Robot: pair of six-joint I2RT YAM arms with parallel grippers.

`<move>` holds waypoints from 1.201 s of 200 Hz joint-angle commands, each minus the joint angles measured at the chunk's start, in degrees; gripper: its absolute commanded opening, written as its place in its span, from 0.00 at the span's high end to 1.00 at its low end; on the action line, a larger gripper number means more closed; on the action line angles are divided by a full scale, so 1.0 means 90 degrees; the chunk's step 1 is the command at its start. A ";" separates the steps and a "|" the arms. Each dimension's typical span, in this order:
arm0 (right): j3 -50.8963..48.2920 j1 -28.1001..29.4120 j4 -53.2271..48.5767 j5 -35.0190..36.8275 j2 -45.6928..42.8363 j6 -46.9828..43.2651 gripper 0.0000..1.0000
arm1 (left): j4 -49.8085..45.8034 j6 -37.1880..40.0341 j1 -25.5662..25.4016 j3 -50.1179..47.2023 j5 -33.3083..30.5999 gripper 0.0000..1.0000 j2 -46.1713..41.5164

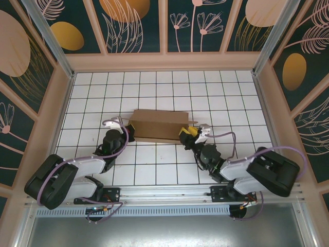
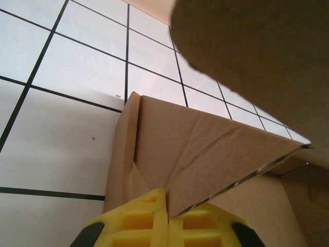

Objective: Fold the paper box

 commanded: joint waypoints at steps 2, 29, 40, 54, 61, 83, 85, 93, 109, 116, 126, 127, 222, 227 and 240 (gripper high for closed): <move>0.0005 0.0009 -0.1608 0.0396 -0.0788 0.0149 0.54 | -0.1228 0.0218 -0.0058 -0.0005 0.0198 1.00 0.0233; -0.0282 0.0009 -0.2483 0.0716 -0.1869 0.0428 0.53 | -0.1124 0.0159 -0.0058 0.0062 0.0236 1.00 0.0387; -0.0262 0.0018 -0.3147 0.1047 -0.2376 0.0680 0.53 | -0.1100 0.0158 -0.0053 0.0091 0.0246 1.00 0.0455; -0.0049 0.0026 -0.4205 0.1368 -0.2999 0.1029 0.53 | -0.1090 0.0163 -0.0051 0.0137 0.0276 1.00 0.0498; 0.0079 0.0023 -0.4679 0.1494 -0.3288 0.1149 0.53 | -0.1073 0.0174 -0.0055 0.0144 0.0291 1.00 0.0520; 0.0691 0.0019 -0.6043 0.1697 -0.3909 0.1099 0.53 | -0.1031 0.0233 -0.0058 0.0222 0.0301 1.00 0.0561; 0.0760 0.0019 -0.6182 0.1736 -0.3923 0.1096 0.52 | -0.1026 0.0237 -0.0058 0.0224 0.0317 1.00 0.0569; 0.1086 0.0029 -0.6834 0.1896 -0.3918 0.1163 0.52 | -0.1012 0.0247 -0.0058 0.0264 0.0350 1.00 0.0607; 0.1702 0.0019 -0.8033 0.2005 -0.3799 0.1312 0.52 | -0.1030 0.0274 -0.0063 0.0360 0.0444 0.99 0.0639; 0.1939 0.0019 -0.8441 0.1996 -0.3744 0.1337 0.53 | -0.1038 0.0283 -0.0057 0.0388 0.0481 0.99 0.0650; 0.2282 0.0004 -0.8753 0.1880 -0.3685 0.1119 0.53 | -0.1050 0.0325 -0.0058 0.0422 0.0509 0.99 0.0663; 0.2325 0.0007 -0.8765 0.1873 -0.3679 0.1068 0.53 | -0.1050 0.0330 -0.0058 0.0423 0.0510 0.99 0.0666; 0.5297 -0.1977 -0.8896 -0.3522 -0.1453 -0.0486 0.96 | -0.1171 0.0516 -0.0058 0.0667 0.0612 0.95 0.0756; 0.5523 -0.2015 -0.9037 -0.3687 -0.1195 -0.0468 0.97 | -0.1142 0.0530 -0.0057 0.0679 0.0649 0.95 0.0771; 0.5960 -0.2029 -0.9333 -0.3944 -0.0578 -0.0474 0.98 | -0.0951 0.0557 -0.0058 0.0677 0.0850 0.93 0.0824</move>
